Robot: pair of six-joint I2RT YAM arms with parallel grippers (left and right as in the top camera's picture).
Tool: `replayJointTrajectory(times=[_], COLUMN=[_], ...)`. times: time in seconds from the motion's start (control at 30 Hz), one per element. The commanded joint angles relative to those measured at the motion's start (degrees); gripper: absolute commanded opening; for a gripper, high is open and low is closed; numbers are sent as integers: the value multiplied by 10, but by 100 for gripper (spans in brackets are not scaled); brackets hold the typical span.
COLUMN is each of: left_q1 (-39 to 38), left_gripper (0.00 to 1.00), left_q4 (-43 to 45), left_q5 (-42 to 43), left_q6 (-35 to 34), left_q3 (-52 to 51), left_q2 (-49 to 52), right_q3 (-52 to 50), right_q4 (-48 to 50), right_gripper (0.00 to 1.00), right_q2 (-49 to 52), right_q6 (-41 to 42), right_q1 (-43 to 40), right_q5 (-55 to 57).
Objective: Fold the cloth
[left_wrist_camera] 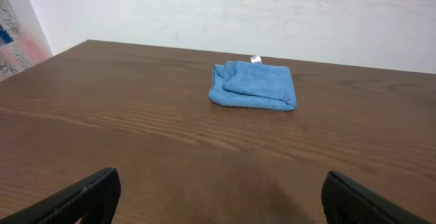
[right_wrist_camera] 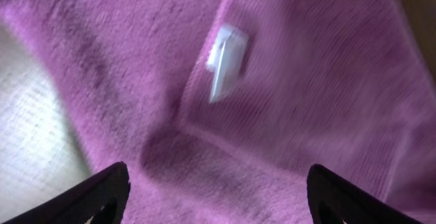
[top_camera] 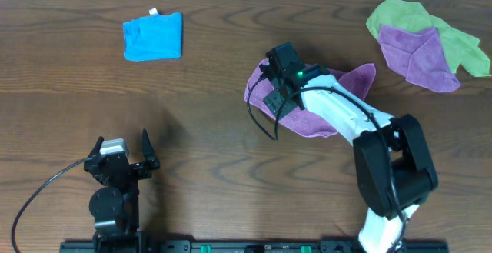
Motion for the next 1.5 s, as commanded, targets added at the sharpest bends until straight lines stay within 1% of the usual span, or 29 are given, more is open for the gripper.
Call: replayJointTrajectory(times=[0.0,0.13,0.5,0.6,0.9,1.1,1.33,1.37,1.43,1.47], left_q1=[-3,-3,-3,-3,-3,-3,-3,-3,-3,-3], left_gripper=[95,95,95,95,95,95,95,95,95,95], left_q4=[-32,-32,-32,-32,-32,-32,-32,-32,-32,-32], left_q5=[-9,-9,-9,-9,-9,-9,-9,-9,-9,-9], left_q6=[8,8,8,8,8,8,8,8,8,8], left_q3=[-8,-8,-8,-8,-8,-8,-8,-8,-8,-8], left_q2=[-4,-4,-4,-4,-4,-4,-4,-4,-4,-4], right_q3=[-1,-1,-1,-1,-1,-1,13,13,13,13], right_q4=[18,43,46,46,46,47,37,37,37,37], right_gripper=[82,81,78,76,63,61,61,63,73,73], right_q2=[12,12,28,30,58,62,62,62,62,62], right_q6=[-12,-27,-28,-28,-28,-30,-39,-39,-38,-38], right_q1=[4,4,17,24,25,24,24,23,23,23], right_q5=[33,32,4,4,-2,29,28,29,18,7])
